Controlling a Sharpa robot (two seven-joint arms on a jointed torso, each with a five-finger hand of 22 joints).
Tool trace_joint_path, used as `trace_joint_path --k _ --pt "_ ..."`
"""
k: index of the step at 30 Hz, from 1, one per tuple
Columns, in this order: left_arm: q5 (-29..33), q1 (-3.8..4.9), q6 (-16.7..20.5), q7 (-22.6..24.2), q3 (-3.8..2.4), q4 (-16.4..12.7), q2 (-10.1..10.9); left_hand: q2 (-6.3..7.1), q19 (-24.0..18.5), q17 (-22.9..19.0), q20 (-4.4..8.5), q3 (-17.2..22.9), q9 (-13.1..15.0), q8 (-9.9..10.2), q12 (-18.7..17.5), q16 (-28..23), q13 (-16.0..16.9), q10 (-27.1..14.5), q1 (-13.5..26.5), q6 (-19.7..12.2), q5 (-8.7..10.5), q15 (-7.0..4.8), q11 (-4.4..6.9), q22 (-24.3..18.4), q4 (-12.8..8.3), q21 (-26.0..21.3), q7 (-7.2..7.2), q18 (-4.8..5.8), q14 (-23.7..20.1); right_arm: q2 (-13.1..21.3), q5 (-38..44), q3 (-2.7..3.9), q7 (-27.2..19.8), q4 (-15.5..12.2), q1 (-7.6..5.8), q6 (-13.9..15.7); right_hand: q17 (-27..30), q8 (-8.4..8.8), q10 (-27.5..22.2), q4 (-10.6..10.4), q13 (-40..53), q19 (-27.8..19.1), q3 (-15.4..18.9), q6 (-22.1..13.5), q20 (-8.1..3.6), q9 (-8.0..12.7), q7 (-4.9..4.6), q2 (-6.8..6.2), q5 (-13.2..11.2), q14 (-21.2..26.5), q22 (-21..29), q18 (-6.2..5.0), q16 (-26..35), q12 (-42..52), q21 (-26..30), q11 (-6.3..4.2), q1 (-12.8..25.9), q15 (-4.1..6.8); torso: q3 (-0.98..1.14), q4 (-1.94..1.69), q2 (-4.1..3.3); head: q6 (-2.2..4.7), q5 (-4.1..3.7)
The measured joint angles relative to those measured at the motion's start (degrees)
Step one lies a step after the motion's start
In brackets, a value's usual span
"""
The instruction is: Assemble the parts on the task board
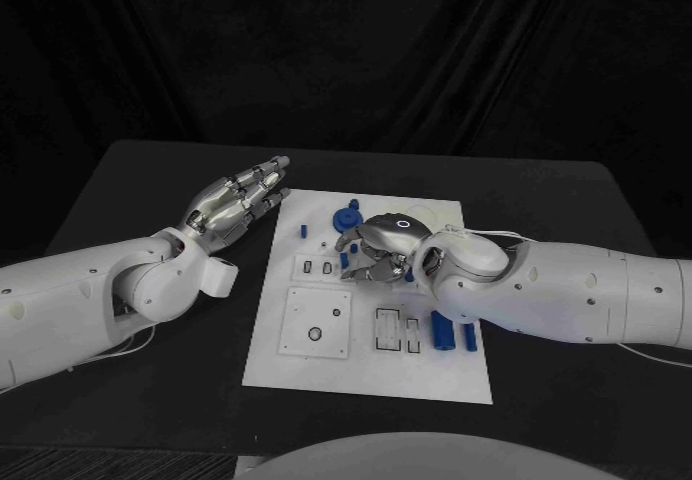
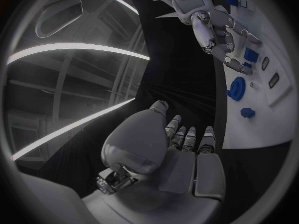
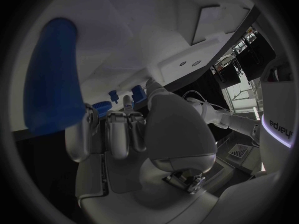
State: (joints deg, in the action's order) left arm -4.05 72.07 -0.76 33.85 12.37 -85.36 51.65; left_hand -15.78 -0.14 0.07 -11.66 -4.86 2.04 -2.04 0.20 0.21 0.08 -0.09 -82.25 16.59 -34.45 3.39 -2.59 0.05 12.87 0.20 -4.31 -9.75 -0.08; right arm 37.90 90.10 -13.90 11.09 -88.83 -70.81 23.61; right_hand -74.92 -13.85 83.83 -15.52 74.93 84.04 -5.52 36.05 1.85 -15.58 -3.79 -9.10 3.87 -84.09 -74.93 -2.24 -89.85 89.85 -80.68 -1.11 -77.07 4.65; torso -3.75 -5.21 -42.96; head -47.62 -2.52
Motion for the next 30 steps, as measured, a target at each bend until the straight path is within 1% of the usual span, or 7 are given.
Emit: trace_joint_path --k 5,9,13,17,22,26,30 --pt "0.0 0.0 0.0 0.0 0.0 -0.1 0.3 0.0 0.0 0.0 0.0 0.0 0.0 0.0 0.0 0.0 0.0 0.0 0.0 0.0 0.0 0.0 0.0 0.0 0.0 0.0 0.0 0.0 0.0 1.5 0.0 -0.17 -0.1 -1.3 0.1 0.3 0.0 0.35 0.0 -1.5 0.0 0.0 1.7 -2.2 0.0 0.9 -0.04 -2.85 -0.7 0.0 0.0 0.0 0.0 0.0 0.3 0.0 0.2 0.0 0.01 0.01 0.04 0.34 0.19" --pt "0.0 -0.01 0.2 0.0 0.0 -0.6 1.1 0.63 0.1 0.0 -0.12 0.6 0.0 0.0 0.0 0.0 0.0 0.0 -0.6 0.1 0.0 0.0 0.01 0.0 -0.6 0.0 -0.13 0.0 0.0 3.5 0.1 -0.29 -0.3 -3.2 -0.66 1.2 0.0 0.35 0.0 -1.5 0.0 0.0 2.4 -2.3 0.0 1.1 -0.09 -3.13 -0.7 0.0 0.0 0.0 0.0 0.0 0.4 0.0 1.0 0.0 0.02 0.01 0.07 0.76 0.36" --pt "0.0 0.02 1.4 0.1 -0.01 -1.7 2.3 3.04 1.6 0.2 -2.03 1.8 0.1 -0.2 0.2 0.3 0.4 1.4 -1.4 1.4 0.6 2.05 -1.98 0.5 -2.9 0.7 -1.37 0.0 0.6 6.0 0.1 -0.22 -0.8 -6.0 -3.71 3.8 0.0 0.35 0.0 -1.6 0.0 0.0 2.8 -2.3 0.0 1.2 -0.09 -2.65 -0.7 0.0 0.0 0.0 0.0 0.0 0.4 0.0 2.2 0.0 0.04 0.01 0.09 1.18 0.59" --pt "-0.3 0.4 4.1 0.5 0.0 -2.9 3.2 4.83 4.7 1.9 -4.4 3.8 0.4 -0.6 2.7 5.0 3.3 9.1 -2.0 3.2 3.87 4.74 -3.92 1.9 -4.3 2.9 -2.36 0.01 5.0 8.6 0.1 -0.19 -1.8 -8.9 -7.63 8.0 0.0 0.27 0.0 -1.6 0.0 0.0 2.8 -2.3 0.0 1.3 -0.09 -2.19 -0.7 0.0 0.0 0.0 0.0 0.0 0.4 0.0 2.6 0.0 0.04 0.01 0.08 1.49 0.73" --pt "-4.2 2.64 9.1 1.3 0.04 -3.6 3.3 7.26 22.3 6.1 -4.72 5.6 0.6 -0.8 8.7 22.0 14.5 27.1 -0.7 5.7 11.6 6.89 -7.34 6.7 -1.9 13.0 -1.74 0.01 21.6 12.3 0.1 -0.1 -3.1 -11.5 -12.33 13.2 0.0 0.1 0.0 -1.6 0.0 0.0 2.8 -2.3 0.0 1.4 -0.09 -1.67 -0.7 0.0 0.0 -0.01 0.0 0.0 0.4 0.0 3.1 0.0 0.05 0.01 0.08 1.96 0.75" --pt "-7.9 4.6 13.2 1.7 -0.05 -4.1 2.9 8.33 35.1 9.9 -4.71 5.0 1.0 -1.5 14.5 33.5 22.9 37.1 -0.5 9.4 17.94 7.62 -9.53 9.9 0.5 20.6 -2.52 0.01 33.3 14.7 0.2 -0.1 -3.7 -12.4 -14.02 16.1 0.0 -0.78 0.0 -1.4 0.0 0.0 2.3 -1.7 0.0 1.5 -0.06 -0.97 -0.6 0.0 0.0 -0.01 0.0 0.0 0.3 0.0 3.7 0.0 0.14 0.02 0.15 2.19 0.63" --pt "-13.1 6.47 16.7 0.6 -0.03 -4.4 2.7 9.35 45.9 17.7 -2.3 3.6 1.1 -1.7 26.2 50.0 36.0 47.3 -0.3 12.4 21.77 4.22 -7.11 13.8 2.6 28.4 -3.94 0.01 41.9 16.7 0.0 -0.17 -4.8 -12.8 -14.75 18.6 0.0 -1.97 0.0 -1.2 0.0 0.0 0.9 0.0 0.0 1.5 -0.04 1.26 -0.6 0.0 0.0 0.0 0.0 0.0 -0.2 0.0 2.8 0.0 0.3 0.11 0.26 2.32 0.63"
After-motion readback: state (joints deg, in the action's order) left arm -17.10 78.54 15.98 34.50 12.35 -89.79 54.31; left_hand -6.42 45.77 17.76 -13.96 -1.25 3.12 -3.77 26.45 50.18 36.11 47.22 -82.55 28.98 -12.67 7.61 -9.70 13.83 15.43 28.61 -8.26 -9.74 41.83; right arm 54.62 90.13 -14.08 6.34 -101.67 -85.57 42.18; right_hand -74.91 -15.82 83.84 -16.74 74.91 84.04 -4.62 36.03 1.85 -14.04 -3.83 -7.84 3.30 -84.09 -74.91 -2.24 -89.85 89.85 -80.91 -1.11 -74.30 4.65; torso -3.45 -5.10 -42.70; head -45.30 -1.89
